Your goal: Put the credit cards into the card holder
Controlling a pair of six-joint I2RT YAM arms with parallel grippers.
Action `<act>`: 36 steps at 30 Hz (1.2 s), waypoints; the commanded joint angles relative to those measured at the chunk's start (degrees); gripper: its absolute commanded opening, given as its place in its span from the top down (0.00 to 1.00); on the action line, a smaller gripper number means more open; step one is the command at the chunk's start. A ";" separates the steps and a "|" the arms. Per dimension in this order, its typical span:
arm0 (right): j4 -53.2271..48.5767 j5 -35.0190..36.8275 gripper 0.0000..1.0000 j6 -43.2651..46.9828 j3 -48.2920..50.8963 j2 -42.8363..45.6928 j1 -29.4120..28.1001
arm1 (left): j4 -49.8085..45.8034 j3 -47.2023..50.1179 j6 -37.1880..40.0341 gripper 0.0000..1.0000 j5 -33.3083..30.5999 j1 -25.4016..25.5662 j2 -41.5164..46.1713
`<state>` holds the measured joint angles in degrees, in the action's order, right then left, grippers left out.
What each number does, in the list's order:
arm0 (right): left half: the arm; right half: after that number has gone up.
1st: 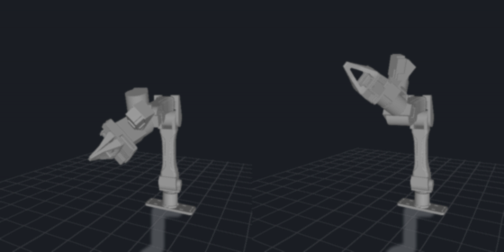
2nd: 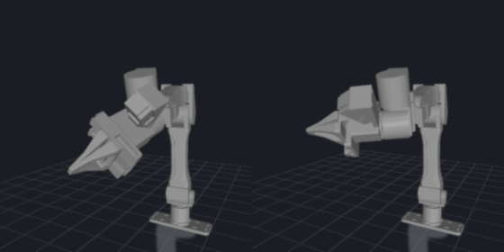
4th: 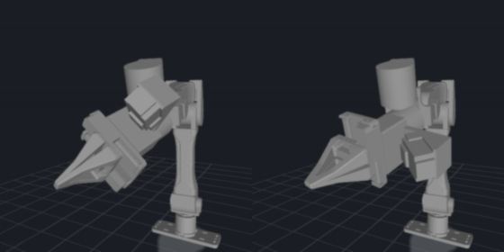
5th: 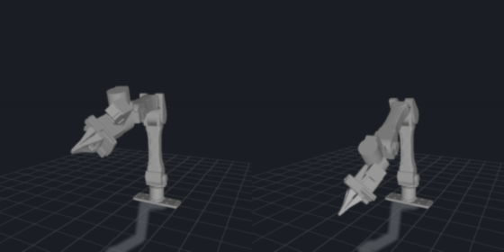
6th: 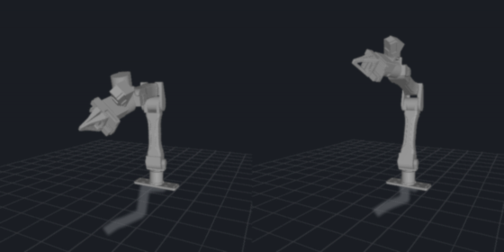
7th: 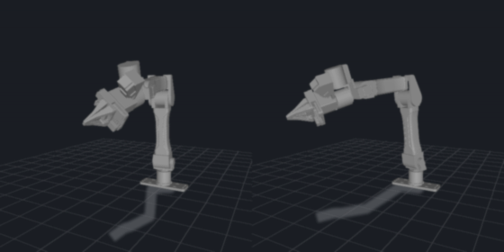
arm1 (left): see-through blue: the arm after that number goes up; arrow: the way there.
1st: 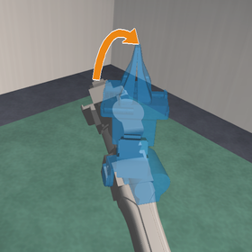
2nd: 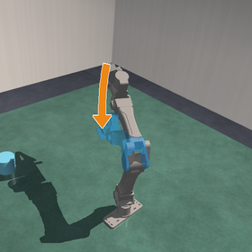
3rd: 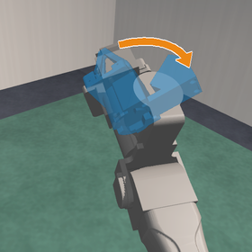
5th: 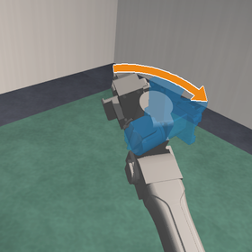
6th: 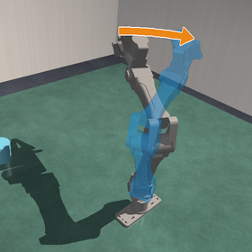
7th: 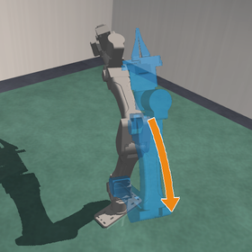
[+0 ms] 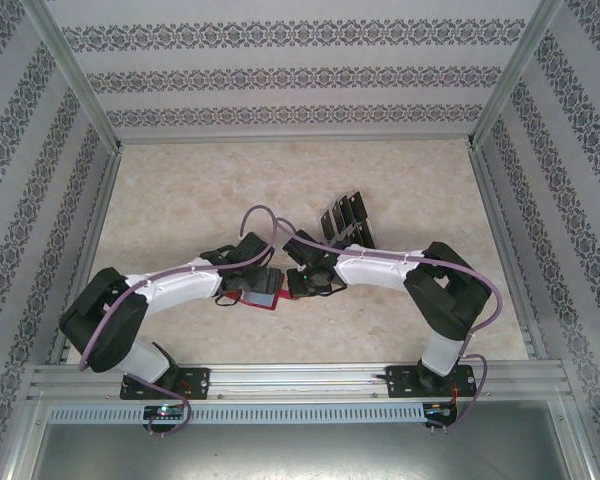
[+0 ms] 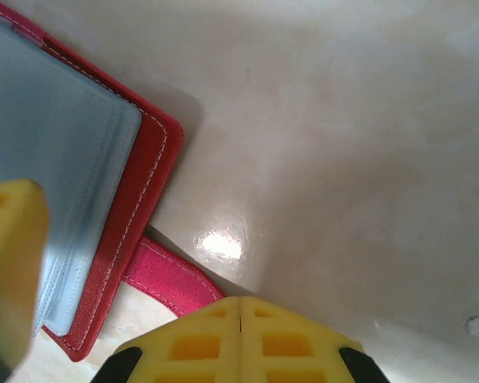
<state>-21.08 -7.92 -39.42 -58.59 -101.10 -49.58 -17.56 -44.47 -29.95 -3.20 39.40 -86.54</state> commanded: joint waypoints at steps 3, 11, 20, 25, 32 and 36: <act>0.73 1.31 1.00 1.63 0.78 1.51 0.65 | 0.64 -2.13 0.21 0.11 -2.67 2.08 -3.51; 1.09 1.44 1.00 1.55 2.20 1.82 1.55 | -1.59 -0.82 -3.21 0.12 -9.27 2.10 -1.77; 1.39 1.33 1.00 1.63 2.61 1.52 1.94 | -1.36 0.03 -4.10 0.11 -11.60 2.10 1.50; 1.23 1.50 1.00 1.71 2.60 1.39 2.28 | -2.30 1.21 -5.25 0.11 -14.59 1.96 3.73; 1.07 1.43 1.00 2.15 3.04 1.56 3.34 | -4.41 3.98 -6.87 0.11 -17.70 1.03 7.98; 1.04 1.42 1.00 2.33 3.23 1.52 3.65 | -4.55 5.28 -7.20 0.11 -18.06 0.86 9.72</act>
<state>-19.88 -7.90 -38.52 -56.58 -100.75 -46.59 -19.97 -40.38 -35.70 -18.96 40.75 -78.46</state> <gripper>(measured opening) 0.054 0.890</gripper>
